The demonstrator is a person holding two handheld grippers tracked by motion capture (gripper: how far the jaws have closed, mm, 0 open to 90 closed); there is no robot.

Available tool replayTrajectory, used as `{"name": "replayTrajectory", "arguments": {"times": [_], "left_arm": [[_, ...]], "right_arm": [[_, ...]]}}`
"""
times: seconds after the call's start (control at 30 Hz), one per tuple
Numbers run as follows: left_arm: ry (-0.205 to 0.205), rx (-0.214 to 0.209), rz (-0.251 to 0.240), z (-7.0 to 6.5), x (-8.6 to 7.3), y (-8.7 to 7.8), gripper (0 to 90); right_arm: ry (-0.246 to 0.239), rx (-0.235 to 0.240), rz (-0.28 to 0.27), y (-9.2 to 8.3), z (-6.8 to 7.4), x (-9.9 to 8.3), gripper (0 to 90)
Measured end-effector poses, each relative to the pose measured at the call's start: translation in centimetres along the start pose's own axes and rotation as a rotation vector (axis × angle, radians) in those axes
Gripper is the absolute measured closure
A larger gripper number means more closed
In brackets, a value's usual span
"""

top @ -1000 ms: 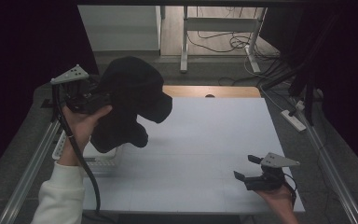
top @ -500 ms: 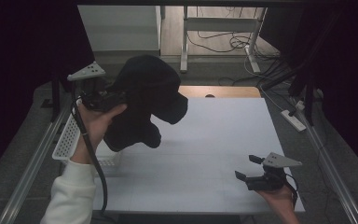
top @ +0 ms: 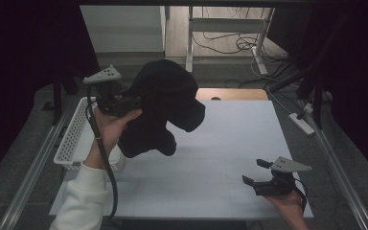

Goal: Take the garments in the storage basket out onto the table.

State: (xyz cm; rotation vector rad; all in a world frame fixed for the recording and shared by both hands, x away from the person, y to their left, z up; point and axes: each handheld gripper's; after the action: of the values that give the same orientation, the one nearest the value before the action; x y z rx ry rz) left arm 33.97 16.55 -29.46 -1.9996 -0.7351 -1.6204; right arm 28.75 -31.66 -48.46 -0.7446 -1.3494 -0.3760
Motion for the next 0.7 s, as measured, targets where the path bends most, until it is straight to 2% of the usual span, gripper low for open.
{"name": "replayTrajectory", "arguments": {"times": [0.23, 0.5, 0.7], "left_arm": [[-0.003, -0.025, 0.014, -0.6, -0.6, 1.0, 72.8], [-0.007, -0.025, 0.045, -0.7, -1.8, 2.2, 72.8], [-0.035, -0.041, 0.068, -0.6, -2.9, 3.4, 72.8]], "right_arm": [[-0.001, -0.001, 0.000, 0.0, 0.0, 0.0, 12.4], [0.000, 0.003, -0.005, 0.0, -0.1, 0.0, 12.4], [-0.007, 0.001, -0.003, 0.0, -0.1, 0.1, 12.4]]}}
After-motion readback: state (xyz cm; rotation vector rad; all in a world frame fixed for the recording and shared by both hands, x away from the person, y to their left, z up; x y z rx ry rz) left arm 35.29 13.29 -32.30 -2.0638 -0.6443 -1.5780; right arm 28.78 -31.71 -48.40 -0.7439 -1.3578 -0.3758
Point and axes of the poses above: each handheld gripper's, and its own axes: y roughly forward along the jaws, x roughly out of its top, z roughly to its left, and after that the axes turned 14 degrees about -z, right-handed
